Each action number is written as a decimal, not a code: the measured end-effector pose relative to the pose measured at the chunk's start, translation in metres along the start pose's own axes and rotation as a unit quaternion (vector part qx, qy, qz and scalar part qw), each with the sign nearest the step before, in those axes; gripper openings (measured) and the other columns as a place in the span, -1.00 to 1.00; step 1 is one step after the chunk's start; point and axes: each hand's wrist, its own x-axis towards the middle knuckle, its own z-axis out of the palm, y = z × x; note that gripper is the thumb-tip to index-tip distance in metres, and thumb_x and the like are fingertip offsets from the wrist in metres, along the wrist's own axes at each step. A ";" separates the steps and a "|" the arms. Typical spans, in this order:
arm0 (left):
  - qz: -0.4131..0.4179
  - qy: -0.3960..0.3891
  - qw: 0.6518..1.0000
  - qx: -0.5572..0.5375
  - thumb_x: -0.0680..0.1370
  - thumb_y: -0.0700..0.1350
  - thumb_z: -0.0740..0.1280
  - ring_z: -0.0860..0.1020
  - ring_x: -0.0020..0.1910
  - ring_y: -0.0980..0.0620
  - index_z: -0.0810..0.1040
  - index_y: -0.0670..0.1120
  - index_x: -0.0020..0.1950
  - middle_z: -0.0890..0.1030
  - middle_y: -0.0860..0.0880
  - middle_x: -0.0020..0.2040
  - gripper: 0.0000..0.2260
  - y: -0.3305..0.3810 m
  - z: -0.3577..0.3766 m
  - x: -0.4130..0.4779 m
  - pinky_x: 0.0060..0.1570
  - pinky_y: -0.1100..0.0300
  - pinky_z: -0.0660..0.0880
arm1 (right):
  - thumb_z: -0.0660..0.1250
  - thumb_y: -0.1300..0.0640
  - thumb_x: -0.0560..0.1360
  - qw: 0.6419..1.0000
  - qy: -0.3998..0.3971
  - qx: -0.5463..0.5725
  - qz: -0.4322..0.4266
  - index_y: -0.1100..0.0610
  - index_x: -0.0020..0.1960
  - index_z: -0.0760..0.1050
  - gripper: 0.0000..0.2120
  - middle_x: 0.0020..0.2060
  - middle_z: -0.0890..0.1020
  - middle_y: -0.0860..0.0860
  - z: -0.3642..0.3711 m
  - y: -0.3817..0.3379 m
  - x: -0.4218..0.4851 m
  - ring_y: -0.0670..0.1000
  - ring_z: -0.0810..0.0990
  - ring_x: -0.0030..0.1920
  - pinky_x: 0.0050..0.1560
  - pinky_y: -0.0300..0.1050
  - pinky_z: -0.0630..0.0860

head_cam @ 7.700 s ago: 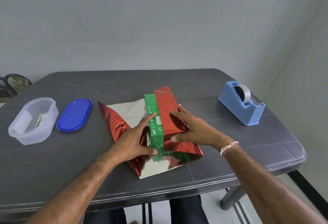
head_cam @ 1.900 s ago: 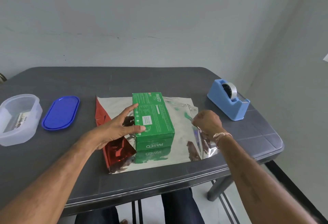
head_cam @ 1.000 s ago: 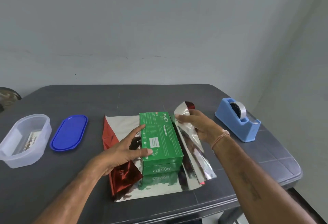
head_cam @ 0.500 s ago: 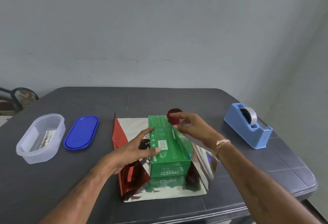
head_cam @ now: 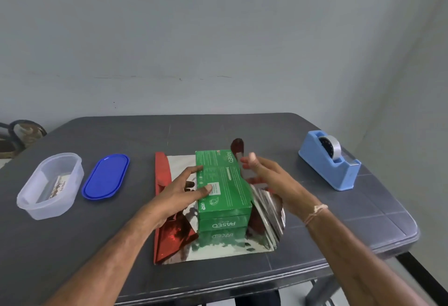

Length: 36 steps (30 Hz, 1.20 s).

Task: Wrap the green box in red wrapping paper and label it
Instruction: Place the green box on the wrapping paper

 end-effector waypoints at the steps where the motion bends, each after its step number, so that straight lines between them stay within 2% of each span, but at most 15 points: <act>1: 0.001 0.003 1.000 0.002 0.53 0.16 0.45 0.43 0.35 -0.02 0.29 0.31 0.51 0.45 -0.05 0.34 -0.41 0.000 0.001 0.000 0.29 0.06 0.40 | 0.24 -0.40 0.51 1.000 -0.006 -0.002 0.013 -0.12 0.26 0.55 -0.50 0.13 0.69 -0.09 -0.005 -0.001 -0.007 0.02 0.69 0.14 0.16 -0.05 0.61; 3: 0.002 0.009 1.000 0.011 0.52 0.16 0.47 0.42 0.38 -0.03 0.30 0.33 0.49 0.44 -0.03 0.38 -0.40 0.000 0.002 -0.001 0.40 -0.02 0.37 | 0.40 -0.41 0.44 0.999 -0.020 -0.034 0.037 -0.08 0.34 0.51 -0.39 0.15 0.69 -0.01 -0.014 0.004 -0.016 0.11 0.67 0.19 0.26 0.14 0.59; 4: 0.004 0.011 1.000 0.015 0.52 0.17 0.47 0.41 0.39 -0.02 0.30 0.33 0.49 0.42 -0.04 0.42 -0.40 0.001 0.002 -0.002 0.42 -0.02 0.34 | 0.48 -0.34 0.42 0.997 -0.027 -0.049 0.049 -0.05 0.38 0.49 -0.36 0.14 0.69 0.04 -0.017 0.005 -0.020 0.13 0.68 0.16 0.26 0.15 0.59; 5: 0.005 0.011 1.000 0.019 0.52 0.16 0.47 0.38 0.41 -0.02 0.30 0.33 0.50 0.39 -0.05 0.47 -0.40 0.001 0.002 -0.002 0.42 0.00 0.31 | 0.52 -0.24 0.43 0.997 -0.028 -0.049 0.062 0.00 0.38 0.48 -0.38 0.10 0.71 0.08 -0.019 0.005 -0.025 0.15 0.71 0.08 0.17 0.09 0.63; 7: 0.005 0.012 1.000 0.022 0.53 0.15 0.46 0.33 0.49 -0.06 0.29 0.33 0.51 0.31 -0.06 0.56 -0.40 0.001 0.003 -0.003 0.45 -0.03 0.27 | 0.55 -0.04 0.46 0.997 -0.021 -0.034 0.069 0.07 0.31 0.54 -0.53 -0.04 0.71 0.16 -0.020 0.006 -0.033 0.16 0.66 -0.18 -0.22 -0.06 0.61; 9: 0.004 0.010 1.000 0.025 0.53 0.15 0.46 0.32 0.51 -0.10 0.29 0.34 0.50 0.29 -0.08 0.58 -0.40 0.003 0.003 -0.005 0.48 -0.07 0.26 | 0.55 0.09 0.48 0.998 -0.007 -0.025 0.056 0.10 0.22 0.60 -0.65 -0.16 0.65 0.16 -0.020 0.009 -0.041 0.01 0.57 -0.32 -0.38 -0.20 0.50; 12: 0.005 0.012 1.000 0.025 0.55 0.12 0.46 0.31 0.51 -0.09 0.28 0.31 0.52 0.28 -0.08 0.59 -0.40 0.006 0.005 -0.007 0.44 -0.03 0.25 | 0.50 0.25 0.52 0.999 0.025 0.004 0.043 0.14 0.19 0.63 -0.74 -0.26 0.62 0.04 -0.015 0.008 -0.045 -0.05 0.63 -0.27 -0.16 -0.20 0.57; 18: 0.011 0.019 1.000 0.019 0.56 0.11 0.45 0.21 0.58 -0.11 0.27 0.28 0.55 0.18 -0.03 0.65 -0.39 0.010 0.006 -0.013 0.49 -0.08 0.20 | 0.44 0.29 0.56 0.987 0.053 0.153 0.013 0.26 0.19 0.62 -0.78 -0.25 0.59 0.06 0.011 -0.014 -0.043 -0.05 0.58 -0.29 -0.25 -0.23 0.59; 20: 0.012 0.018 1.000 0.016 0.57 0.11 0.44 0.22 0.58 -0.11 0.27 0.26 0.56 0.16 -0.01 0.66 -0.39 0.012 0.008 -0.014 0.48 -0.06 0.21 | 0.48 0.12 0.55 0.990 0.129 0.065 0.001 0.16 0.19 0.63 -0.75 -0.15 0.64 0.00 0.011 -0.013 -0.041 -0.06 0.62 -0.16 -0.17 -0.26 0.56; 23: 0.015 0.015 1.000 0.012 0.57 0.10 0.44 0.18 0.60 -0.09 0.26 0.27 0.56 0.15 0.00 0.66 -0.39 0.012 0.008 -0.015 0.51 -0.05 0.17 | 0.49 -0.19 0.47 0.952 0.239 -0.187 0.043 0.02 0.31 0.49 -0.49 0.15 0.51 -0.02 0.003 0.011 -0.036 -0.01 0.58 0.12 0.17 -0.04 0.56; 26: 0.018 0.012 1.000 0.013 0.58 0.10 0.44 0.13 0.62 -0.07 0.25 0.27 0.57 0.13 0.00 0.67 -0.39 0.011 0.008 -0.014 0.54 -0.07 0.12 | 0.50 -0.24 0.44 0.950 0.233 -0.182 0.102 0.02 0.37 0.36 -0.36 0.24 0.43 0.02 -0.009 0.035 -0.036 0.03 0.53 0.14 0.19 -0.01 0.49; 30: 0.018 0.010 1.000 0.014 0.58 0.10 0.43 0.12 0.63 -0.07 0.24 0.26 0.57 0.12 0.00 0.67 -0.39 0.009 0.008 -0.013 0.55 -0.09 0.10 | 0.56 -0.07 0.46 0.957 0.212 -0.150 0.127 0.06 0.45 0.32 -0.31 0.29 0.50 0.07 -0.020 0.051 -0.030 0.13 0.55 0.25 0.25 0.03 0.49; 33: 0.019 0.010 1.000 0.017 0.58 0.10 0.43 0.12 0.63 -0.07 0.24 0.28 0.57 0.12 0.01 0.67 -0.38 0.008 0.008 -0.012 0.55 -0.10 0.10 | 0.48 0.27 0.51 0.971 0.197 -0.073 0.117 0.04 0.48 0.37 -0.40 0.35 0.51 0.10 -0.031 0.049 -0.016 0.04 0.62 0.08 0.01 -0.16 0.58; 35: 0.019 0.009 1.000 0.017 0.58 0.11 0.43 0.11 0.63 -0.07 0.23 0.29 0.57 0.12 0.02 0.67 -0.38 0.007 0.008 -0.012 0.55 -0.11 0.09 | 0.43 0.35 0.53 0.984 0.136 0.032 0.110 -0.02 0.48 0.41 -0.40 0.31 0.52 0.07 -0.041 0.045 -0.003 0.00 0.61 0.05 -0.12 -0.23 0.56; 36: 0.019 0.009 1.000 0.017 0.57 0.11 0.43 0.11 0.63 -0.07 0.23 0.30 0.56 0.11 0.02 0.67 -0.38 0.007 0.008 -0.012 0.55 -0.11 0.09 | 0.42 0.34 0.54 0.984 0.111 0.088 0.111 -0.04 0.47 0.44 -0.42 0.30 0.53 0.03 -0.045 0.042 0.003 -0.01 0.59 0.11 -0.09 -0.20 0.56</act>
